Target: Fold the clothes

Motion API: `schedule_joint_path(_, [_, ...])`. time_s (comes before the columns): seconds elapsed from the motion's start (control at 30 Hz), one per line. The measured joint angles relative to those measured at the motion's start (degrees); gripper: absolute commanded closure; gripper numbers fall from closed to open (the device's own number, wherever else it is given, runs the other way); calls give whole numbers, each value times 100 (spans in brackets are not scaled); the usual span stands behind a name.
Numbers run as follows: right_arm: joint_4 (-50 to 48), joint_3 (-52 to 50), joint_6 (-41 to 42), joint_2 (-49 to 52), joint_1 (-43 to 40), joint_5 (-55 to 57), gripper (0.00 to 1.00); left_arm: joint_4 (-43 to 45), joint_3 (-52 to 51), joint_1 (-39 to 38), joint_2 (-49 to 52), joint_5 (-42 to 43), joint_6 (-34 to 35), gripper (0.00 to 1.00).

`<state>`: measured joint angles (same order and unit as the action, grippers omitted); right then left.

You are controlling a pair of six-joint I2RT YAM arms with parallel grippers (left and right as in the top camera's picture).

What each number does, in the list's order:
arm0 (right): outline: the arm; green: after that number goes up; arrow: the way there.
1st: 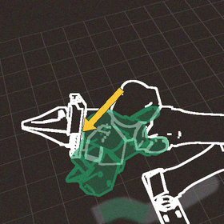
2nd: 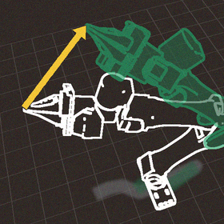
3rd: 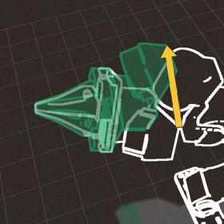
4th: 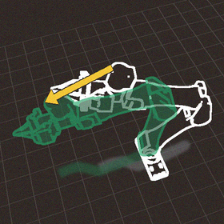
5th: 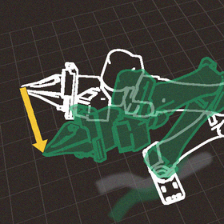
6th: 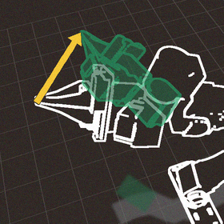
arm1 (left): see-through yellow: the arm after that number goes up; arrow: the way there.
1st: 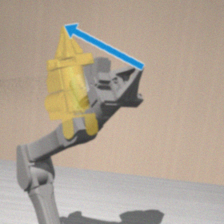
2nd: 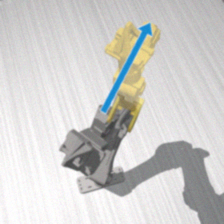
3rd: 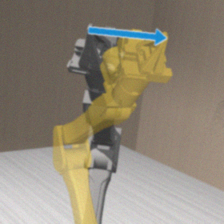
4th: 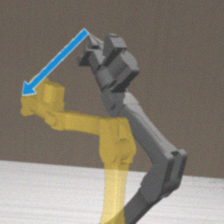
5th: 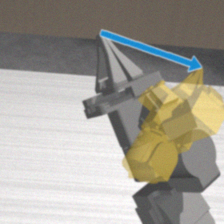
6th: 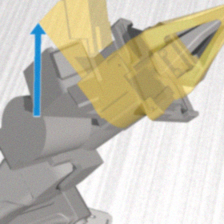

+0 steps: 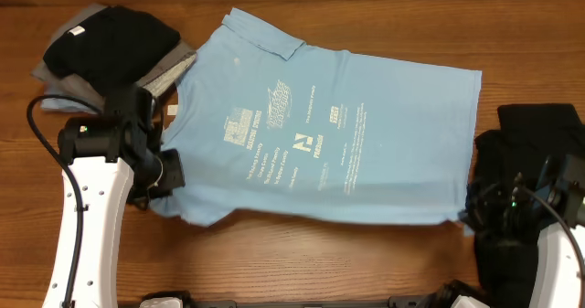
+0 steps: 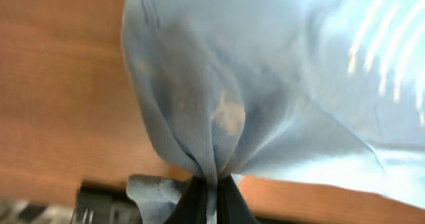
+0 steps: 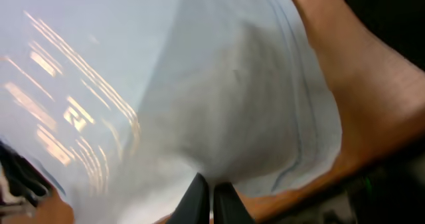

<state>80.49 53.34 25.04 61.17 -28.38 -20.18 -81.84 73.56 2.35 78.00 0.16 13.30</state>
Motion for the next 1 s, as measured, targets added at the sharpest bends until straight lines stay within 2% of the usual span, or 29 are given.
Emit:
schedule_joint_path(0.17, [-710, 2, 94, 610, 2, -306, 96, 800, 0, -11, 31, 39, -66, 95])
schedule_joint_path(0.43, [-1818, 2, 240, 1515, 2, -922, 96, 1617, 0, -138, 420, 94, -289, 96])
schedule_joint_path(0.67, [-2756, 4, 474, 1703, 2, -1071, 96, 2457, 0, -284, 859, 223, -498, 96])
schedule_joint_path(1.0, [-3305, 4, 717, 1725, 2, -1086, 96, 3171, 0, -404, 1484, 267, -715, 95])
